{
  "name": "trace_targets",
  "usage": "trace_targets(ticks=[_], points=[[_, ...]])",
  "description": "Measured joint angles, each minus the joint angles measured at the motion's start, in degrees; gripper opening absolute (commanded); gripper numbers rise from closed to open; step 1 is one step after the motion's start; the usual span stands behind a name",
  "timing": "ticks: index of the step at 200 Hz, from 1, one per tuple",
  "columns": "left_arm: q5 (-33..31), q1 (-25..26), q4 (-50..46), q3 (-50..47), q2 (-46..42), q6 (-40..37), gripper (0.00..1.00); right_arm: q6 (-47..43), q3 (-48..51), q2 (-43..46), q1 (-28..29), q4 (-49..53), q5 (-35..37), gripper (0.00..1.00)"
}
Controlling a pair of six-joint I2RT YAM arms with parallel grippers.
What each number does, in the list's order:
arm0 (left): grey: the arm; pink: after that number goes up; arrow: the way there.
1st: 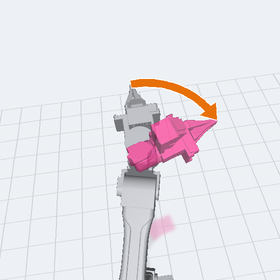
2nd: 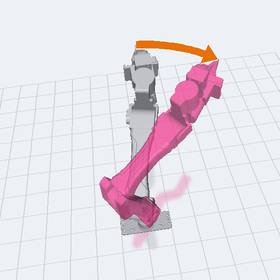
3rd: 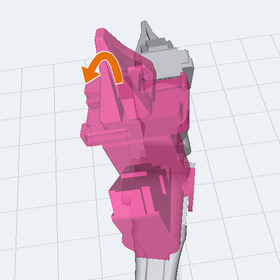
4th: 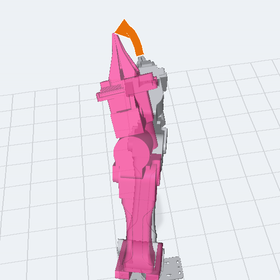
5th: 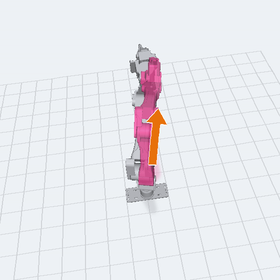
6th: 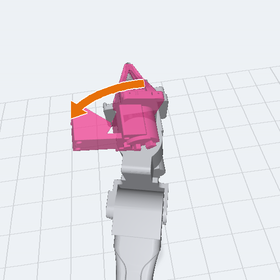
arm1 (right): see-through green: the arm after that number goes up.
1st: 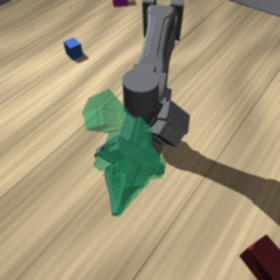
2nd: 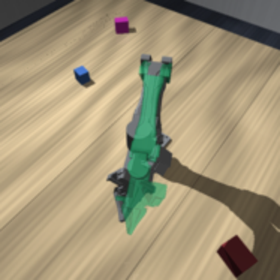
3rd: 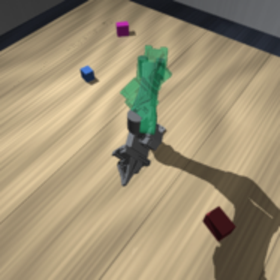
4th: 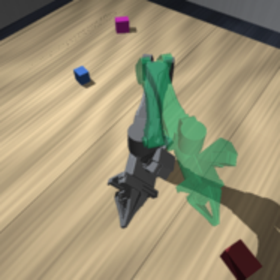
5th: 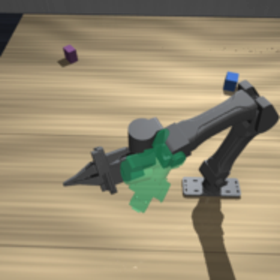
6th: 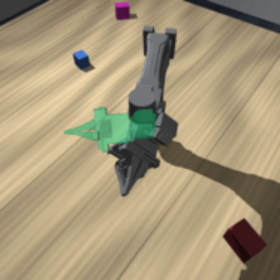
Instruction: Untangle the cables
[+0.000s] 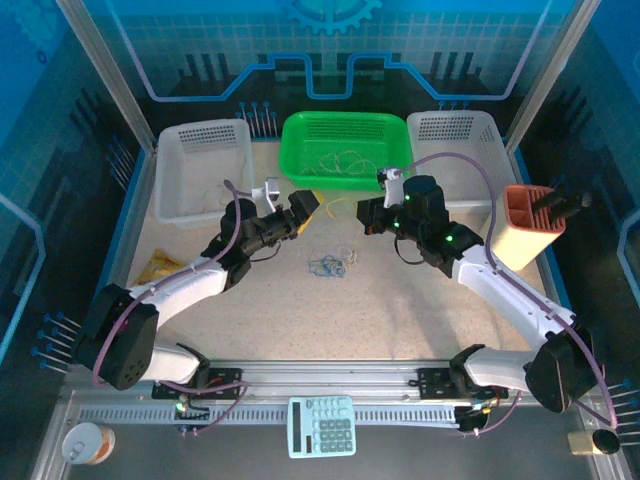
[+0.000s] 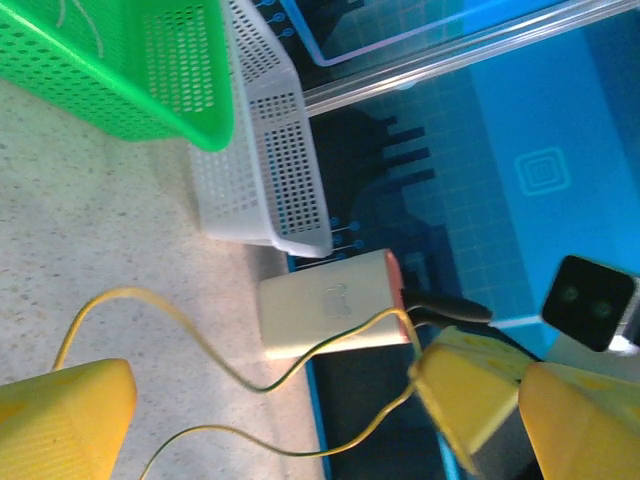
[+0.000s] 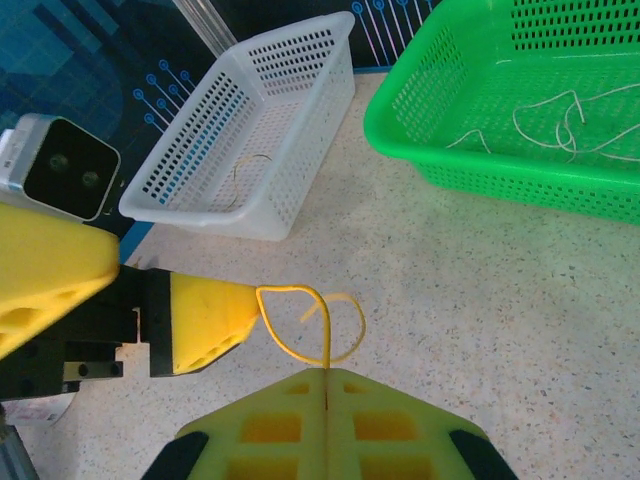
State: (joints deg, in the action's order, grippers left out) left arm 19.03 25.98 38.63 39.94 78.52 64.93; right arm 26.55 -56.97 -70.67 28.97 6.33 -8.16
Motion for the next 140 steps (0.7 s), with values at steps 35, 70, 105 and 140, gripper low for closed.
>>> trace_targets(ticks=[35, 70, 105, 140], points=[[-1.2, 1.8, 5.8, 0.0, 1.4, 6.9, 0.99, 0.0, 0.0, -0.7, 0.3, 0.0, 0.3, 0.0], [-2.6, 3.9, 8.5, 0.0, 3.5, 12.5, 0.99, -0.1, 0.0, -1.7, 1.2, 0.0, 0.9, 0.0], [-4.7, 6.1, 8.4, 0.0, 3.7, 15.0, 0.99, -0.1, 0.0, -2.2, 1.8, 0.0, 1.8, 0.0], [-6.3, 6.8, 8.4, 0.0, 4.1, 16.2, 0.99, -0.7, 0.0, -2.5, 2.9, 0.0, 2.2, 0.0]])
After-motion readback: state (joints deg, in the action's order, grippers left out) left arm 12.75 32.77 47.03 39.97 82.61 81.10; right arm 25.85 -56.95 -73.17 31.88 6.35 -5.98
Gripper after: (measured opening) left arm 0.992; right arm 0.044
